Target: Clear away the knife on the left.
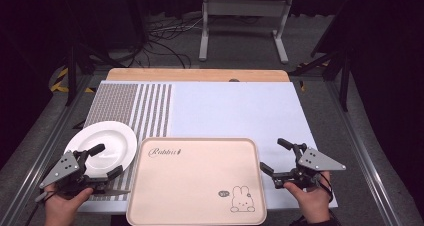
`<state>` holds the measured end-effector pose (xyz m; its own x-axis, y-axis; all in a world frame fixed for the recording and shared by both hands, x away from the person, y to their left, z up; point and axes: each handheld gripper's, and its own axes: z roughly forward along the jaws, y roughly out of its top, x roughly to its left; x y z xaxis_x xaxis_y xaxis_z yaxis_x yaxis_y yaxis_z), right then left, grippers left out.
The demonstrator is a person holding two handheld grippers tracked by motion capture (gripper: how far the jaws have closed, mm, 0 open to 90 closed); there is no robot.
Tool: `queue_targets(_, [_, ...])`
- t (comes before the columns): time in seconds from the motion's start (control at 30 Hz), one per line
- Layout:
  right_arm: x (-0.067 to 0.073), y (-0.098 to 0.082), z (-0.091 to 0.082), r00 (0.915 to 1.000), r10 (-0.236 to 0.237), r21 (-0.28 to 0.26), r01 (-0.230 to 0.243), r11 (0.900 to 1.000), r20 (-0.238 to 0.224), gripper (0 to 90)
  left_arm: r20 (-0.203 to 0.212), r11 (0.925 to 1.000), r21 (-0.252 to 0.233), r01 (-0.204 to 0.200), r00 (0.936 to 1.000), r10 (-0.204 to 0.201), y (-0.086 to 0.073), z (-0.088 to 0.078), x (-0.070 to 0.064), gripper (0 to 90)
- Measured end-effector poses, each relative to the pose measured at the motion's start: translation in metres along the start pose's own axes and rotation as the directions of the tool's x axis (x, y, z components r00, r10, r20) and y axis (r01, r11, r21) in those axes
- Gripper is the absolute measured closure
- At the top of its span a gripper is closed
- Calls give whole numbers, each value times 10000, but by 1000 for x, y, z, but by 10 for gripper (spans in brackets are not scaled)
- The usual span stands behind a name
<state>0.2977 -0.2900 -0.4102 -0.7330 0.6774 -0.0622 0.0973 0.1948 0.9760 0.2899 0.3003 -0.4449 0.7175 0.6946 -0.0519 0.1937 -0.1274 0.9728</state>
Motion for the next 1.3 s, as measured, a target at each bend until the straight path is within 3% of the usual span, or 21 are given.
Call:
queue_targets(0.27, [0,0,0,10000,37,-96,-37,9999,-9,48,206,9999,98,-50,9998,48,2,2,0,46])
queue_targets(0.57, [-1,-1,2,9999,87,-86,-88,9999,-71,47,783,9996,255,79,9969,-98,7,3,-2,54])
queue_targets(0.73, [-3,-2,3,9998,152,-47,-153,9999,-143,47,1277,9996,262,125,9917,-158,11,4,-3,43])
queue_targets(0.83, [-5,-2,4,9997,179,-89,-181,9998,-160,47,1392,9986,489,-205,9902,135,15,5,-4,52])
queue_targets(0.9, [-5,-1,5,9997,180,-79,-181,9998,-181,47,1449,9951,769,-616,9882,500,18,6,-3,71])
queue_targets(1.0, [-6,-2,5,9996,152,-37,-153,9999,-219,47,1567,9832,1368,-1205,9827,987,25,5,-2,91])
queue_targets(1.03, [-6,-3,5,9996,165,-31,-166,9999,-229,47,1618,9791,1553,-1314,9811,1060,28,4,-1,97])
queue_targets(1.17, [-7,-4,6,9993,257,17,-256,9997,-263,47,1765,9756,1748,-1326,9791,1014,34,1,3,111])
queue_targets(1.2, [-7,-5,7,9992,271,25,-270,9996,-296,46,1804,9693,1906,-1552,9761,1208,37,0,4,112])
queue_targets(1.23, [-6,-5,7,9992,253,49,-252,9997,-316,47,1804,9693,1906,-1552,9761,1208,37,0,4,117])
queue_targets(1.3, [-6,-5,7,9992,252,51,-251,9997,-321,46,1899,9576,2229,-1825,9716,1409,39,-2,5,122])
